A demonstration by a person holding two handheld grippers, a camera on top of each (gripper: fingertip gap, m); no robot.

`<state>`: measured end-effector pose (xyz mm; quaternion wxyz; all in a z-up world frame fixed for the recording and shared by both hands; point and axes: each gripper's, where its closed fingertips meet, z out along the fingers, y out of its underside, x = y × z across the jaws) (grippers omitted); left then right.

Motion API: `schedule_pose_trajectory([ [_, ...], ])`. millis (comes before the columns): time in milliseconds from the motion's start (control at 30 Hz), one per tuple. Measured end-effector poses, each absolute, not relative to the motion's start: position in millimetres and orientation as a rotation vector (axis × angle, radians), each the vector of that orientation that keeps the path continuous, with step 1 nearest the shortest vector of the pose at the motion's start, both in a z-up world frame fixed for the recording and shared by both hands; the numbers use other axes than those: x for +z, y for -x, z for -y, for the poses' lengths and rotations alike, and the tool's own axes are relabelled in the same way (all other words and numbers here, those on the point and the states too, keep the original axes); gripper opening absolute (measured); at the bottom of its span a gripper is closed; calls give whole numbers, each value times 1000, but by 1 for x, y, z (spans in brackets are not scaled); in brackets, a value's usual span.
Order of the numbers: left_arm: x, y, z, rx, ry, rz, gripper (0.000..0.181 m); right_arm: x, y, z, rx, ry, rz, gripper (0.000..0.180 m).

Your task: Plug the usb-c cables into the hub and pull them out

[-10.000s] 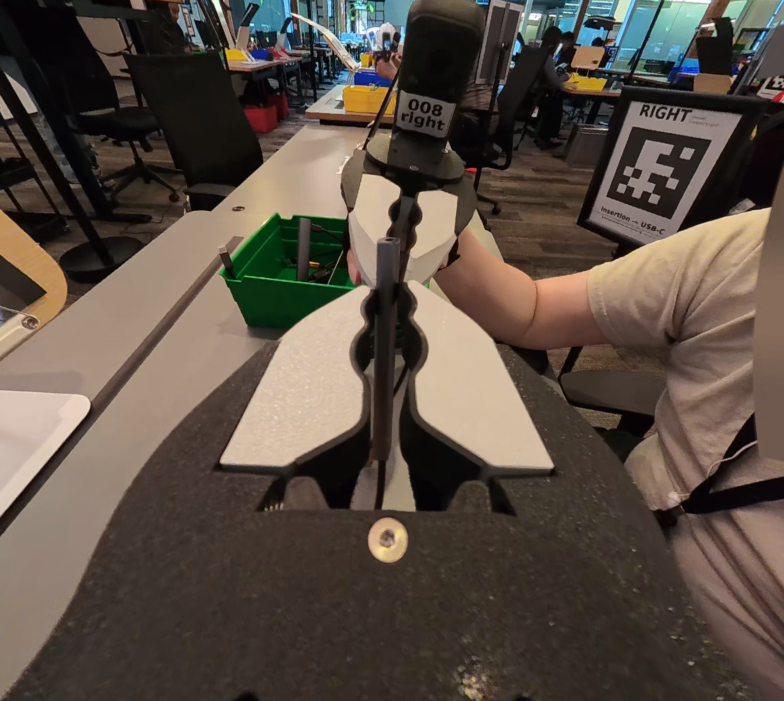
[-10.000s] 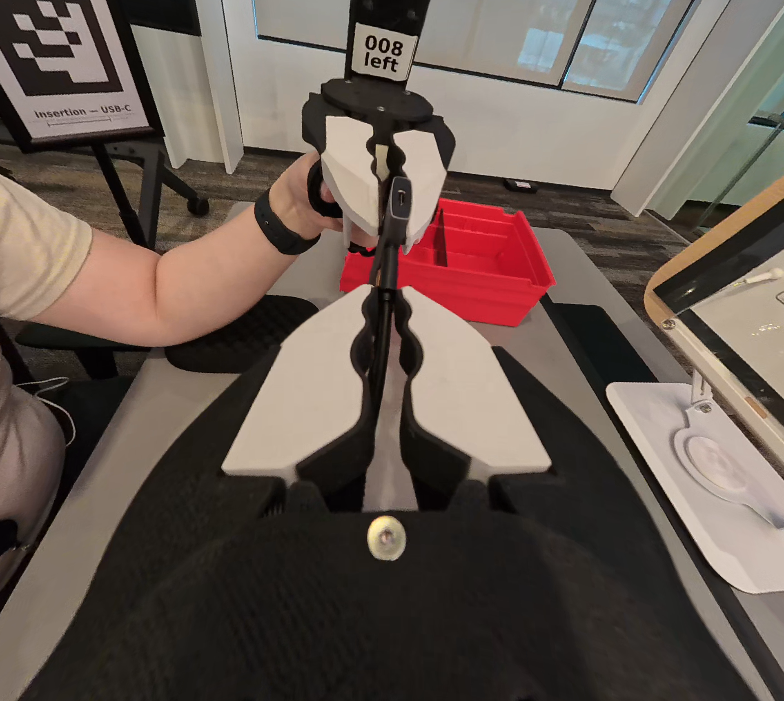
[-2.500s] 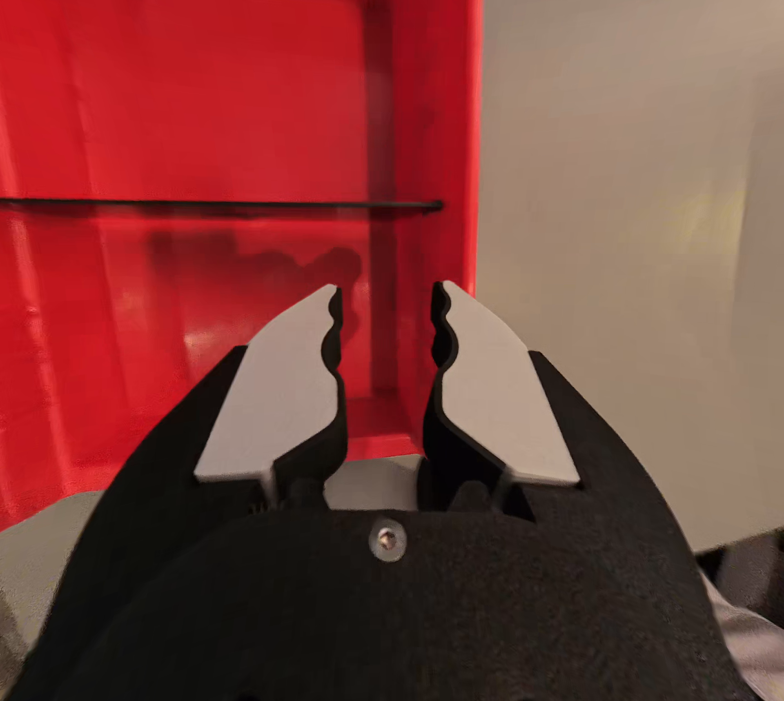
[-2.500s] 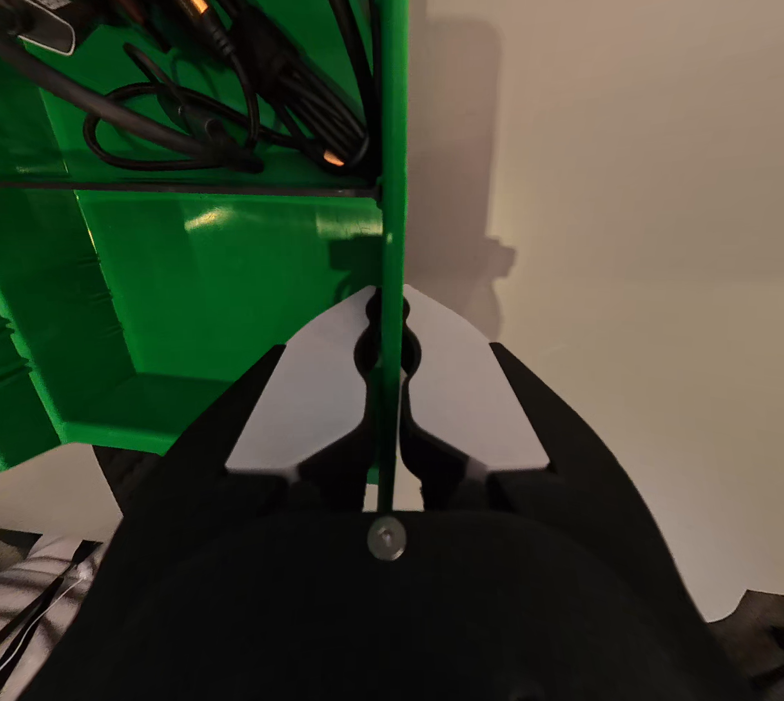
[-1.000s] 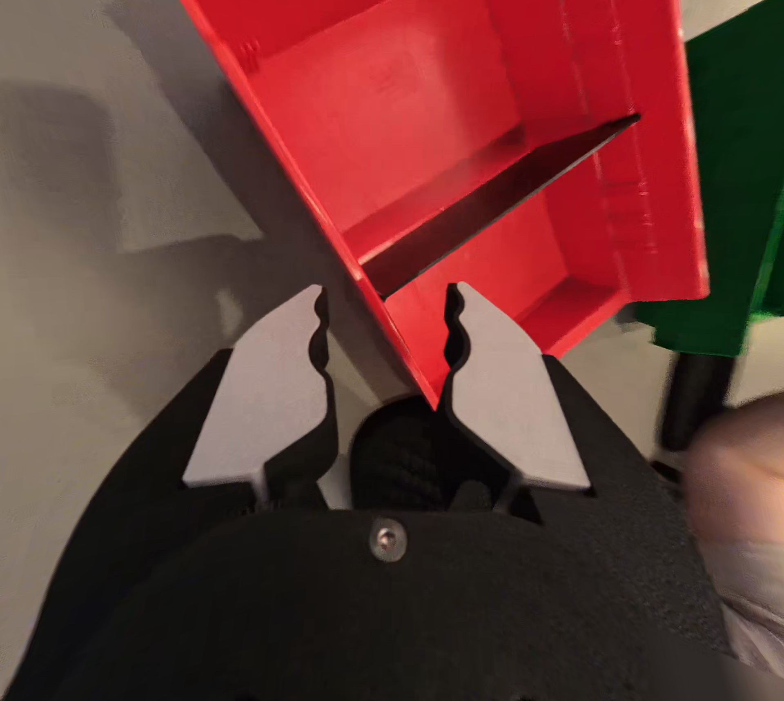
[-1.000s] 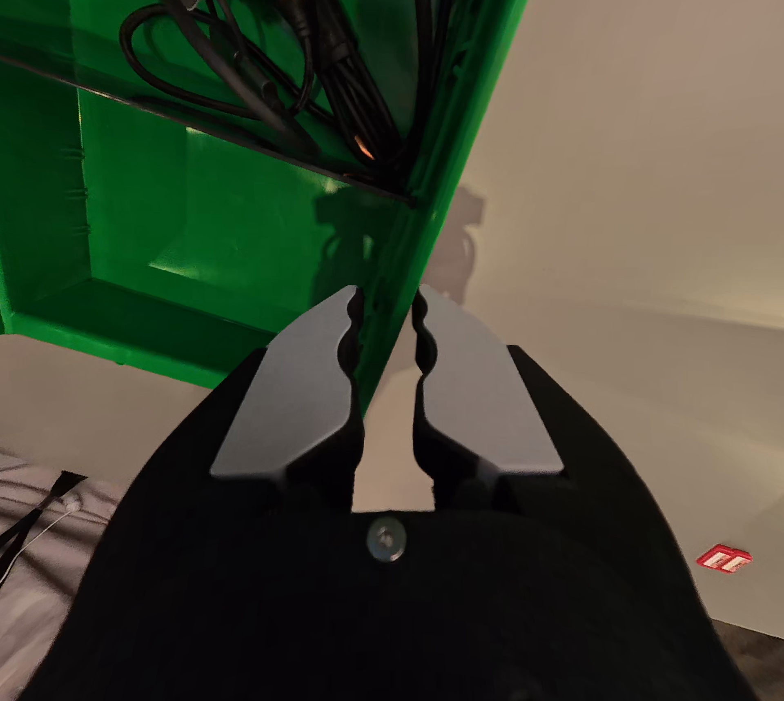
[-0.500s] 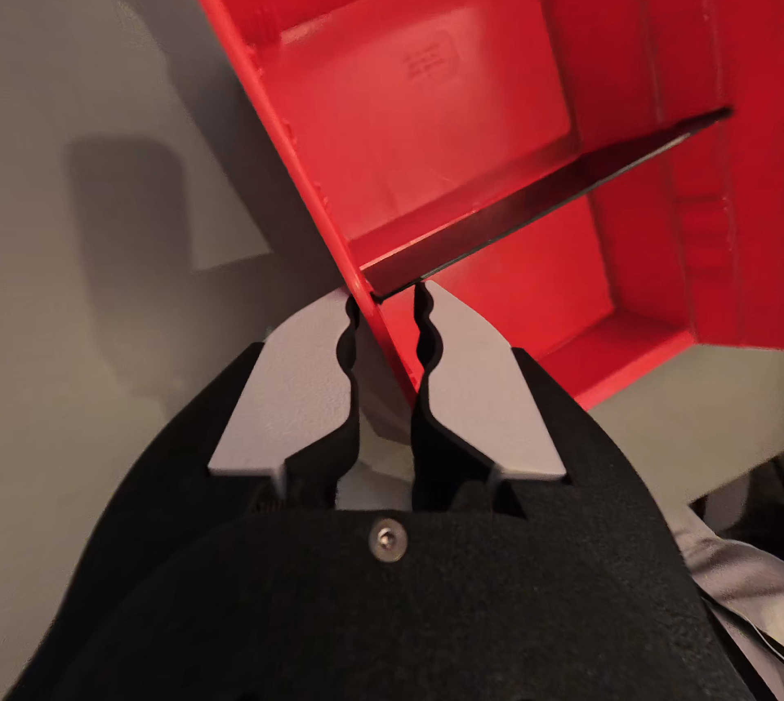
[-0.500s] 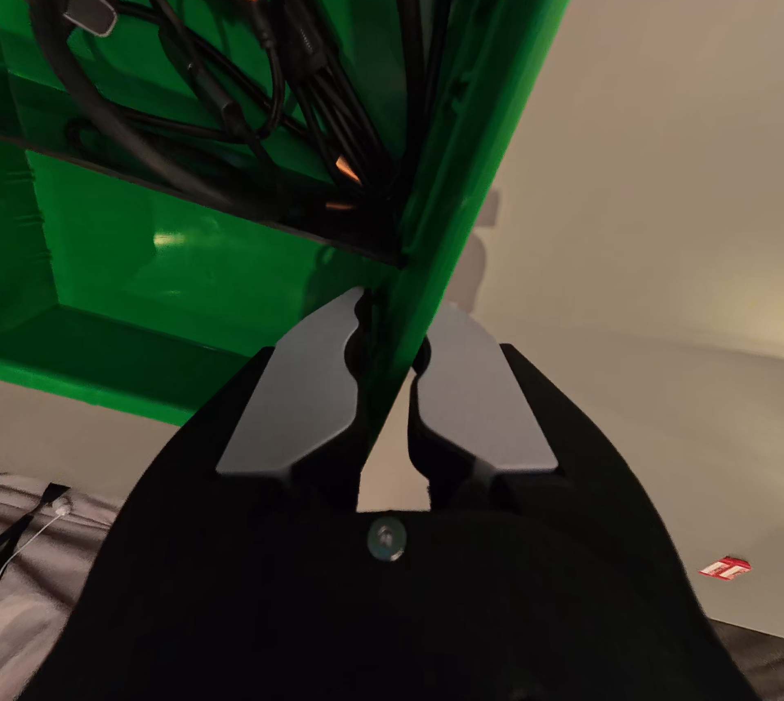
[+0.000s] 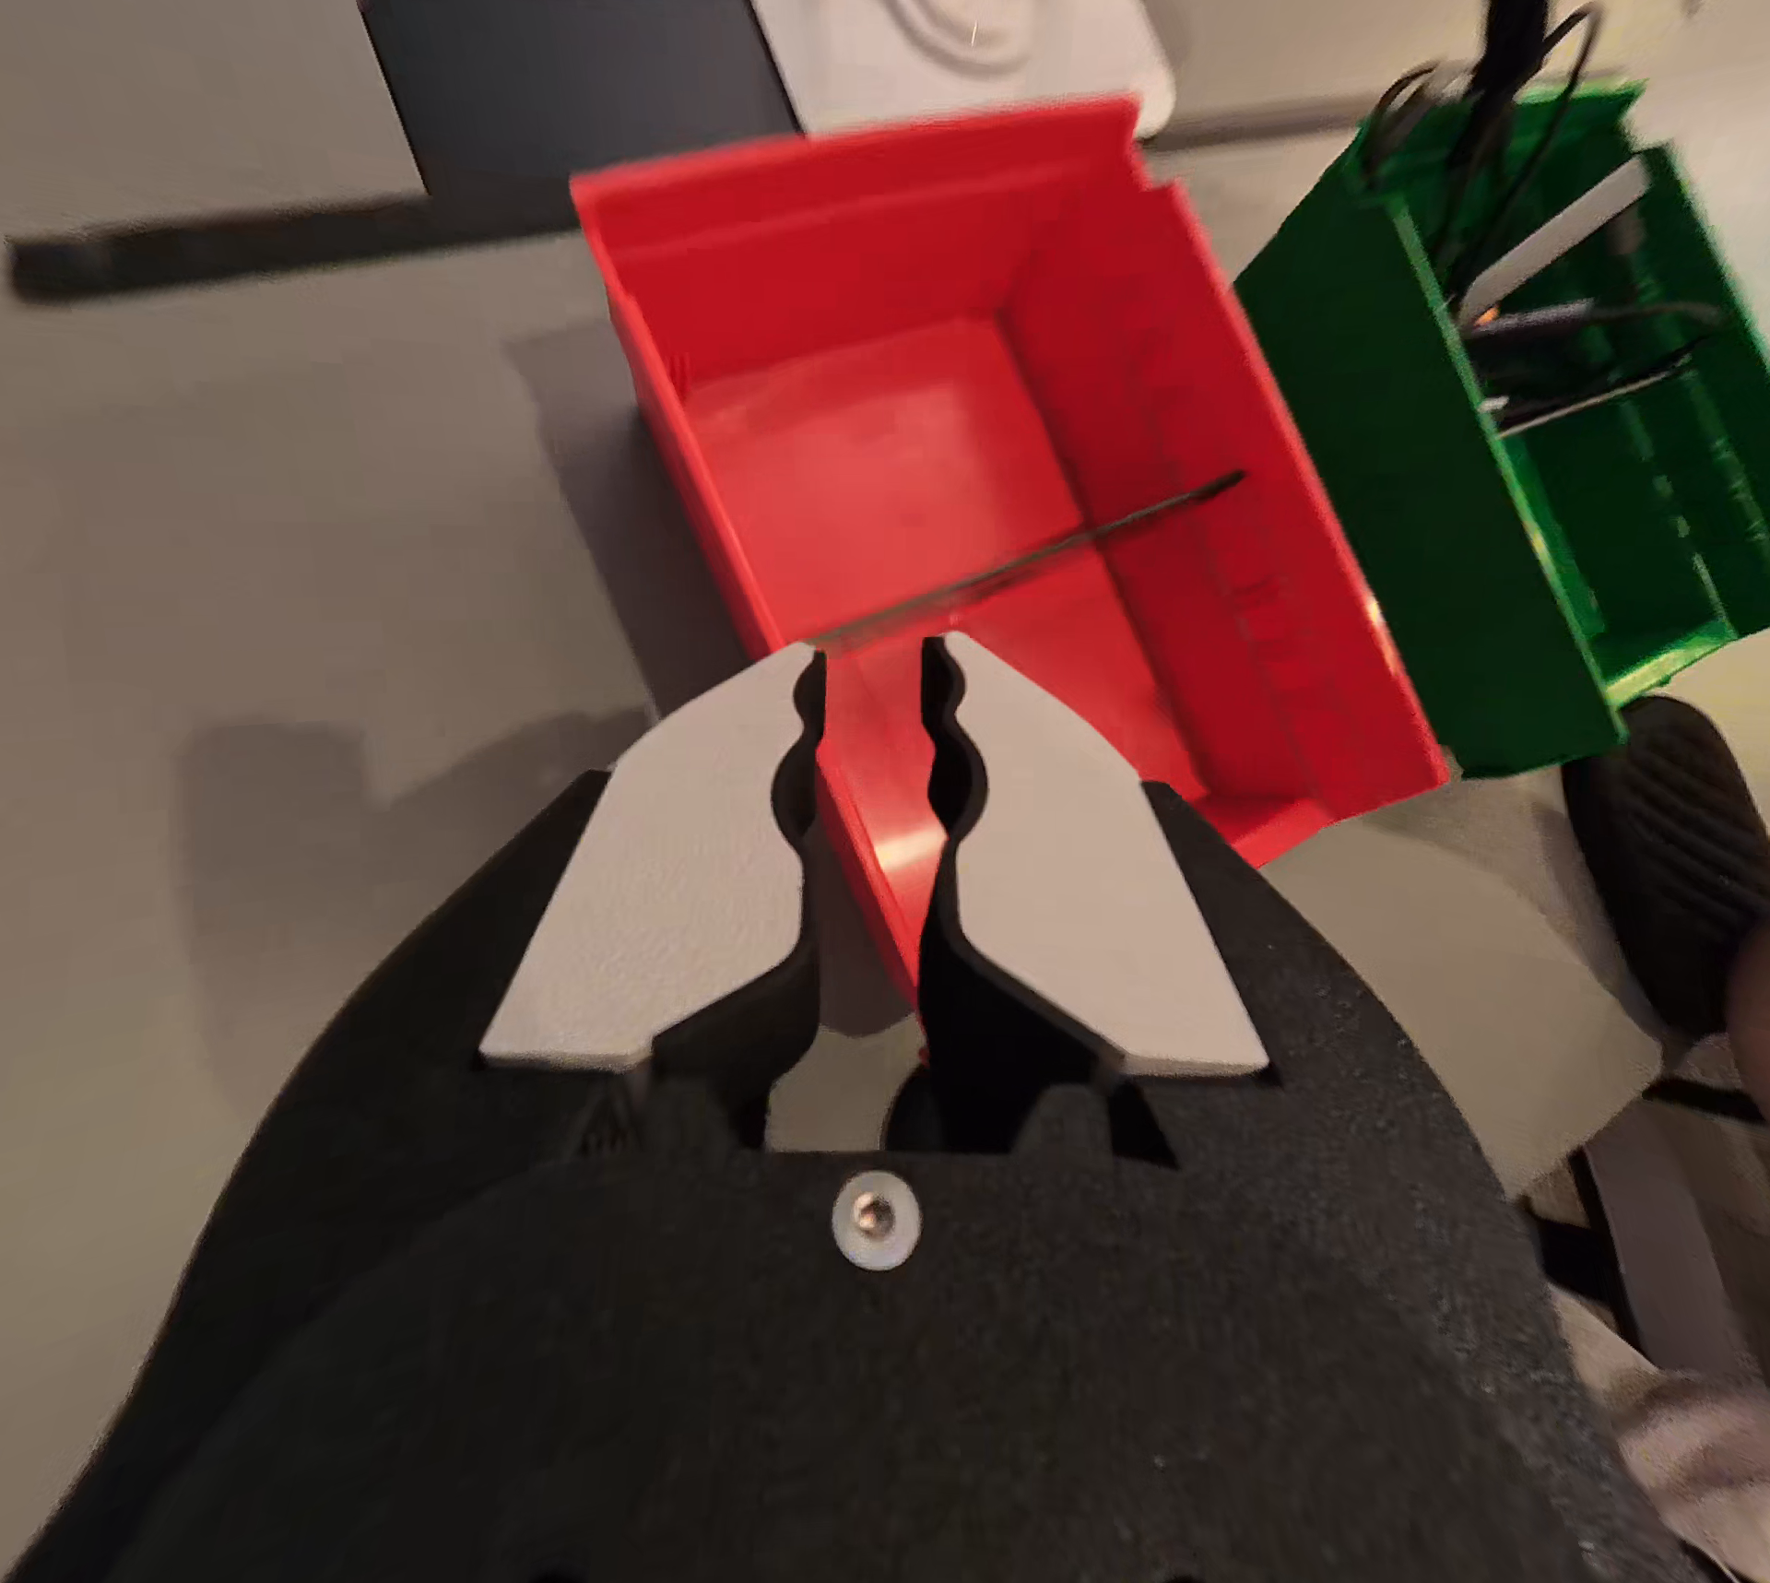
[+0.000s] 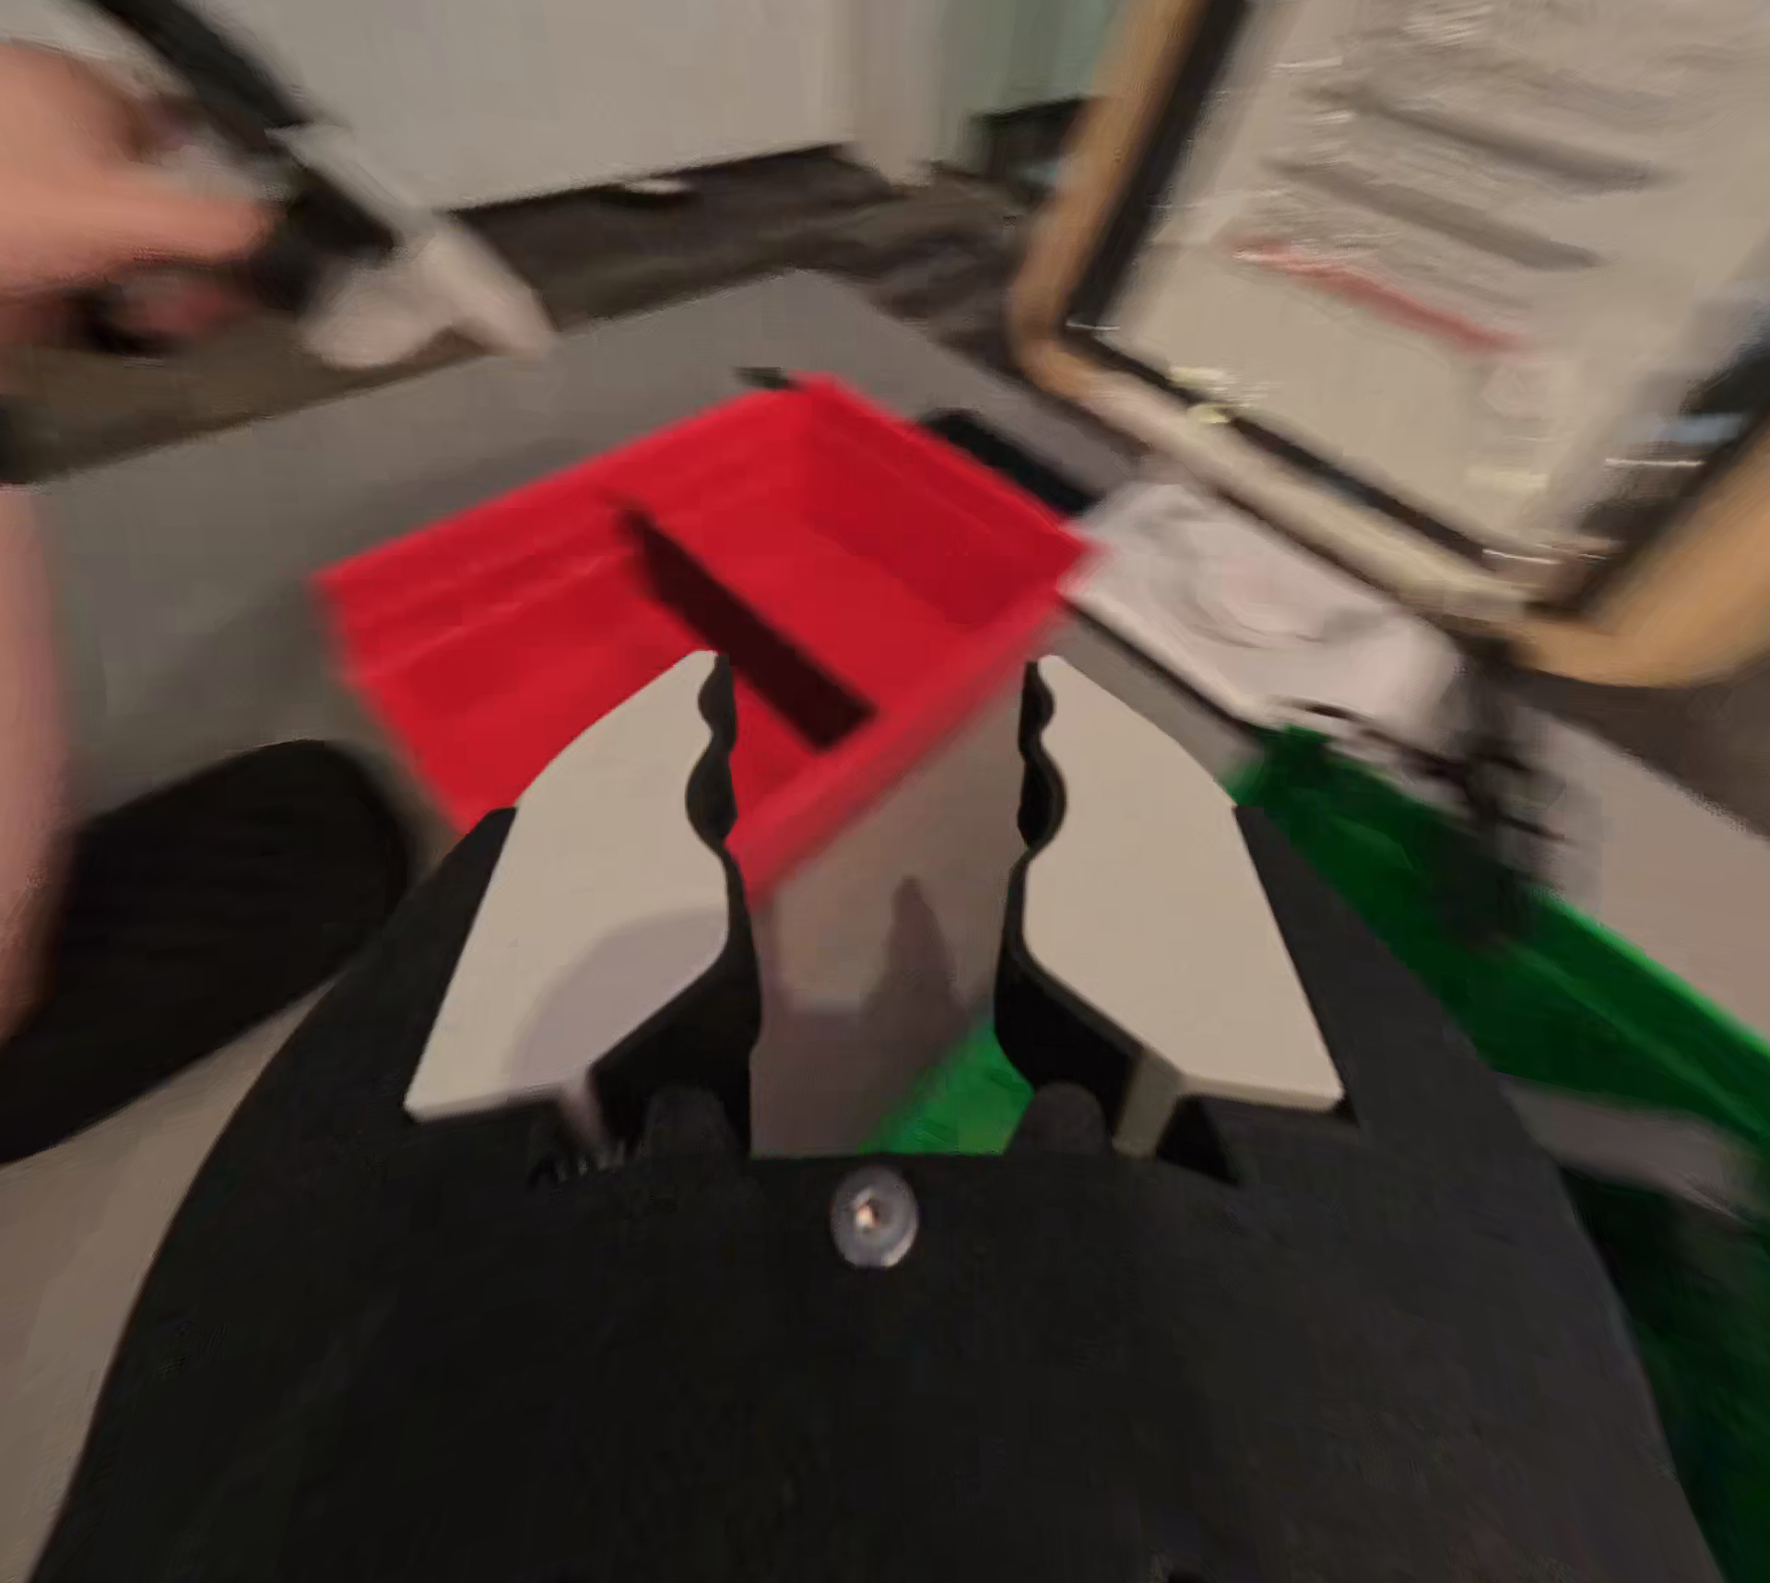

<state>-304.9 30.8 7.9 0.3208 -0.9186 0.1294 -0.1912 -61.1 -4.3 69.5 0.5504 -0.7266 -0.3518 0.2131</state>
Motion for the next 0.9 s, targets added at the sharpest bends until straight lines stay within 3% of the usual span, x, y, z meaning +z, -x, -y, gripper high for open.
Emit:
schedule_pose_trajectory([
  [67,32,304,-30,-488,2301,-348,19,28,110,20,654,1891,930,58],
  [267,76,280,-9,-543,2104,-495,28,-63,113,-30,300,2318,856,59],
  [500,84,263,-2,-437,2081,-589,30,-95,124,-20,572,2771,795,50],
  [567,87,257,-2,-437,2068,-609,30,-107,125,-23,584,2857,702,39],
  [900,98,231,8,-555,2034,-635,30,-126,116,-34,537,2938,500,12],
])
